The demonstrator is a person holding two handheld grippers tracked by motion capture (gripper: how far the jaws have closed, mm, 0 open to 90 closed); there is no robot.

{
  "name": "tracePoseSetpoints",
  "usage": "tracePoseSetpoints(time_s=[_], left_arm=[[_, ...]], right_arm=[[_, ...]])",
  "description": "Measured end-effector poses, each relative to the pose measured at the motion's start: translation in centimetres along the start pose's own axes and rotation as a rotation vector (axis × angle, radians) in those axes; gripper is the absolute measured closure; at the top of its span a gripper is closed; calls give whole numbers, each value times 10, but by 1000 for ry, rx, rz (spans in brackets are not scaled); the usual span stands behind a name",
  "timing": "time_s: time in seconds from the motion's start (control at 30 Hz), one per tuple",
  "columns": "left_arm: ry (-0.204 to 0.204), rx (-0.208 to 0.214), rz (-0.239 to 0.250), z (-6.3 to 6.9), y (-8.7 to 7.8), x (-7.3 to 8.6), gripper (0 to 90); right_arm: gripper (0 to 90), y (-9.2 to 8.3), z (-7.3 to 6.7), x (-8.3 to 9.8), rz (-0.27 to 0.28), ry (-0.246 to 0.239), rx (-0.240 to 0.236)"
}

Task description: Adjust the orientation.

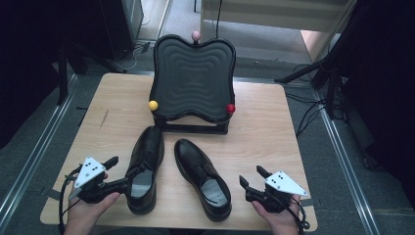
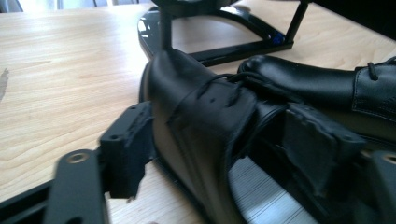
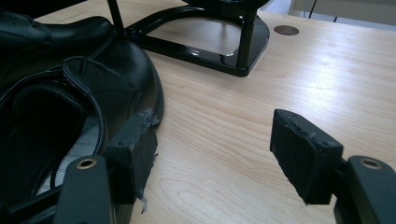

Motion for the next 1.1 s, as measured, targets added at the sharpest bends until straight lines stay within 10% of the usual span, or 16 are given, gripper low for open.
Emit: tracePoseSetpoints(time_s=[0.23,1.0,1.1], left_arm=[[69,50,-62,12,10,-6,646],[83,-41,-160,3,10,12,646],[142,-101,-195,4,17,13,657]], right_arm=[[324,0,0,0,-1,6,-7],[307,1,6,4,-5,18,-1],[307,3,5,5,-10,17,-1]])
Point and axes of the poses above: each handheld gripper's, and its own axes: y roughly forward along the jaws, x roughly out of its underside, z roughly to its right, the point moved 8 cm from there along y, roughly forward along the jaws, and after that the axes turned 15 degrees about x, right-handed, at the moved point
